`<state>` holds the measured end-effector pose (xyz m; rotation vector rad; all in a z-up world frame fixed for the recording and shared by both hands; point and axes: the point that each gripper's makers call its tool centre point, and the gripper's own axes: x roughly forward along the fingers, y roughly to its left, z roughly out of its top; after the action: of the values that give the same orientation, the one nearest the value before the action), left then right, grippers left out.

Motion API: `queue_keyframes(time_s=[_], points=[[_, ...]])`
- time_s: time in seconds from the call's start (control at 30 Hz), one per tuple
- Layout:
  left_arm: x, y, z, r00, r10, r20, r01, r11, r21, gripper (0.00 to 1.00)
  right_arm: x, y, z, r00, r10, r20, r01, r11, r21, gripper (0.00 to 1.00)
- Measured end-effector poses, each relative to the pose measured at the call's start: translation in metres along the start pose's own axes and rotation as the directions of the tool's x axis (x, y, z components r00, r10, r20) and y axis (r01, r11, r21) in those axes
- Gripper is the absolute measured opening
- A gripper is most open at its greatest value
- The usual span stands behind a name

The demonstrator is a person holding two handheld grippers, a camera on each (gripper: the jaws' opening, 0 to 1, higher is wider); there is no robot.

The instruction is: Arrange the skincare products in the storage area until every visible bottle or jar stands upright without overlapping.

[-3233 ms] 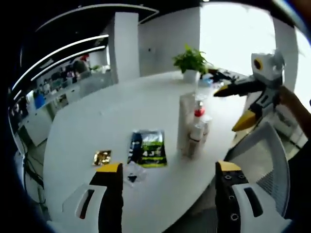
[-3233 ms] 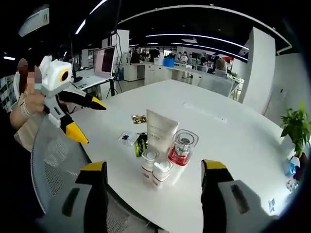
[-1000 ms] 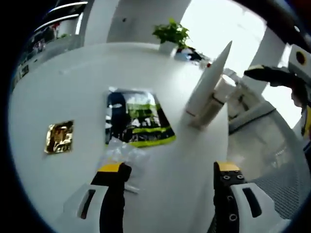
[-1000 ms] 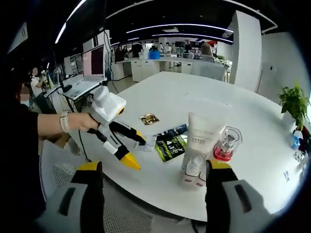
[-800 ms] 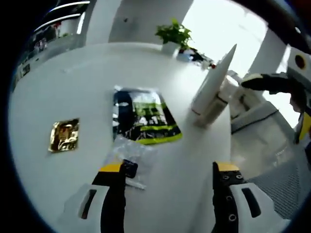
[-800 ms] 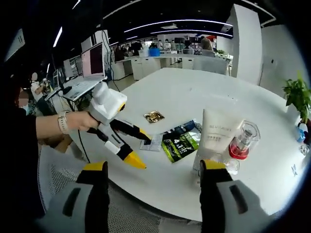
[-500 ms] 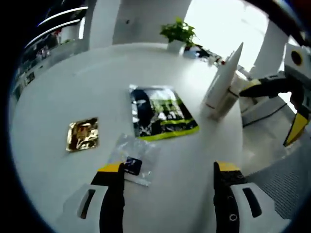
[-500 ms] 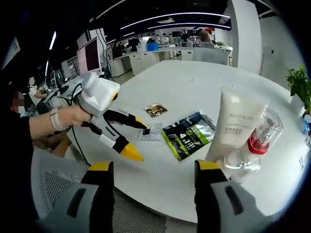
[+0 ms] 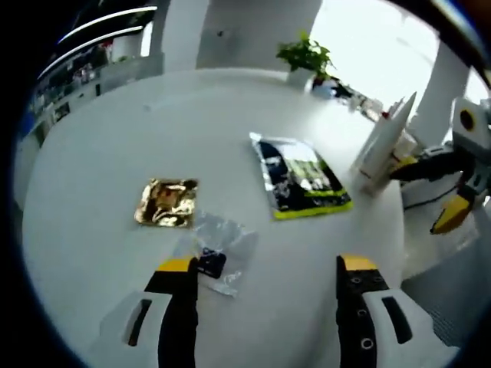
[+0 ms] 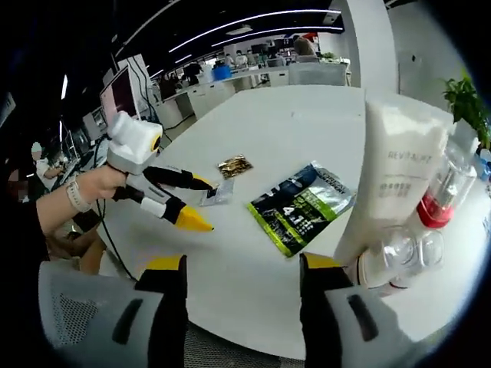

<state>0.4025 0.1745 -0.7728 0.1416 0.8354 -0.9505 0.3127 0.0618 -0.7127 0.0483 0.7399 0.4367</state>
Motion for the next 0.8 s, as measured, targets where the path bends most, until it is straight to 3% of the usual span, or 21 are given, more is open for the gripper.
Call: queue_keyframes(time_s=[0.2,0.33,0.4,0.53,0.67,0.8], points=[[-0.005,0.019,0.002,1.0,0.024,0.018,-0.023,0.999,-0.03,0.7,0.008,-0.012,-0.004,0.998,-0.057,0.01,0.055,0.994,0.098,0.56],[-0.007,0.027,0.004,0.999,0.054,0.005,-0.053,0.998,-0.029,0.76,0.014,-0.013,-0.009,0.998,-0.056,0.006,0.055,0.992,0.11,0.57],[-0.009,0.024,0.008,0.998,0.059,0.004,-0.059,0.998,0.002,0.75,0.017,-0.017,-0.01,0.996,-0.089,0.012,0.087,0.99,0.112,0.55],[-0.005,0.009,0.023,0.999,0.031,0.019,-0.032,0.996,0.081,0.75,0.022,-0.024,-0.011,0.991,-0.132,0.027,0.126,0.977,0.17,0.52],[0.013,-0.023,0.034,0.994,-0.11,-0.006,0.11,0.985,0.135,0.61,0.03,-0.028,-0.013,0.989,-0.145,0.02,0.136,0.964,0.229,0.47],[0.03,-0.026,0.04,0.992,-0.127,-0.02,0.129,0.983,0.128,0.55,0.034,-0.032,-0.012,0.985,-0.173,0.019,0.164,0.961,0.221,0.43]])
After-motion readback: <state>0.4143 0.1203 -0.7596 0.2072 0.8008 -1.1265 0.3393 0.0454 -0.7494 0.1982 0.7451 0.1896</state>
